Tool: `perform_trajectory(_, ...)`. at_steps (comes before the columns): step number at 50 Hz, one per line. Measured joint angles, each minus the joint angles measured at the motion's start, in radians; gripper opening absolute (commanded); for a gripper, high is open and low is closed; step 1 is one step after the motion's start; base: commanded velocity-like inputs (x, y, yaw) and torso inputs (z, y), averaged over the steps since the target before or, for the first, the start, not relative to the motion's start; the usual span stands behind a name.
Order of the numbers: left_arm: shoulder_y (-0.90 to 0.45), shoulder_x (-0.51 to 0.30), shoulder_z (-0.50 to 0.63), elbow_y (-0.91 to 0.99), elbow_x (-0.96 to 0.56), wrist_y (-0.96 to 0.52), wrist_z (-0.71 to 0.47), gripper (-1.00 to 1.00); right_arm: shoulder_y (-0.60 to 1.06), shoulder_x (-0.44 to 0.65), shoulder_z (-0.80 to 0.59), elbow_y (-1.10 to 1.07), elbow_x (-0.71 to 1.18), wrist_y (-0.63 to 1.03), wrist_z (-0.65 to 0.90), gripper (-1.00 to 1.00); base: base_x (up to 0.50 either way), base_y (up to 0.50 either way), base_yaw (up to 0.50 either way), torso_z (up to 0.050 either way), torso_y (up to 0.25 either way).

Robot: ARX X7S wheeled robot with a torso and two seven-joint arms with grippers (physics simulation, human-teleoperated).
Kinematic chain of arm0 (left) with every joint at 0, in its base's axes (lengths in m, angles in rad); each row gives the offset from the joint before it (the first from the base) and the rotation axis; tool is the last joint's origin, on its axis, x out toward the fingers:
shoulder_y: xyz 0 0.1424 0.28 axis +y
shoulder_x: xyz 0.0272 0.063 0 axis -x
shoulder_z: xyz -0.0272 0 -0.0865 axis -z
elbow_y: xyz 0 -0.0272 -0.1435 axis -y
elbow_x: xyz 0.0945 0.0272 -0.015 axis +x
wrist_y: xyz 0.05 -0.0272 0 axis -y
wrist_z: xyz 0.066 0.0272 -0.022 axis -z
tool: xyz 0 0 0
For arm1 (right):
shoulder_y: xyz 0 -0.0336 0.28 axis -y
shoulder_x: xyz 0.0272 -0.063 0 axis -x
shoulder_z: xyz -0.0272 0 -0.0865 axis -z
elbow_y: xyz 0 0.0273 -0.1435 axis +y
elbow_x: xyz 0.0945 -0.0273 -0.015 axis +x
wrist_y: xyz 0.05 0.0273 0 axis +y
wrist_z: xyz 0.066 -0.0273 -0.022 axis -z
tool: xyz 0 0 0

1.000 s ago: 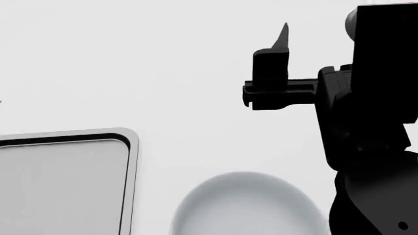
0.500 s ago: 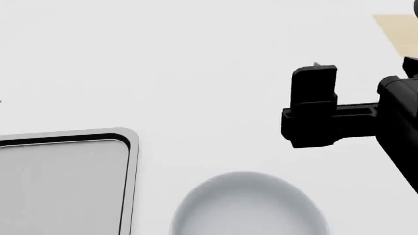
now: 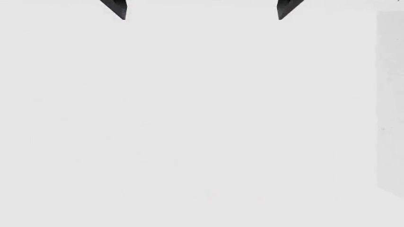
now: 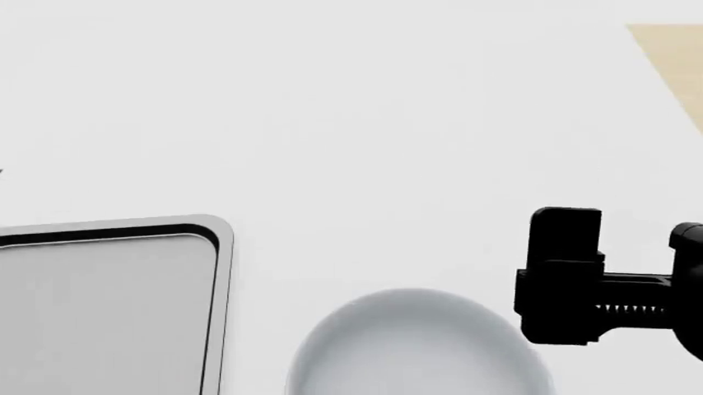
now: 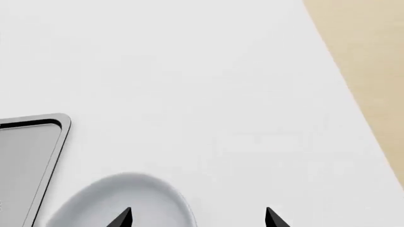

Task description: Move the fresh-baked cupcake off the tray onto the counter, and place the bowl used for mixing into the sink.

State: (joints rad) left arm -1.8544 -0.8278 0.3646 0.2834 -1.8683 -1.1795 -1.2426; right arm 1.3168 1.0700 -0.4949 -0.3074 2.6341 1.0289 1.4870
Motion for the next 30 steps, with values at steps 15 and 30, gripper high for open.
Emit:
perform_trajectory(15, 0.012, -0.008, 0.002, 0.004, -0.006, 0.010, 0.004, 1.00, -0.075, 0.000, -0.034, 0.032, -0.032, -0.002, -0.087, 1.00, 0.00, 0.00, 0.00, 0.000, 0.000)
perform_trajectory(30, 0.017, -0.016, 0.007, 0.005, -0.005, 0.013, 0.009, 1.00, -0.164, -0.023, -0.027, 0.056, -0.115, -0.004, -0.186, 1.00, 0.01, 0.00, 0.00, 0.000, 0.000)
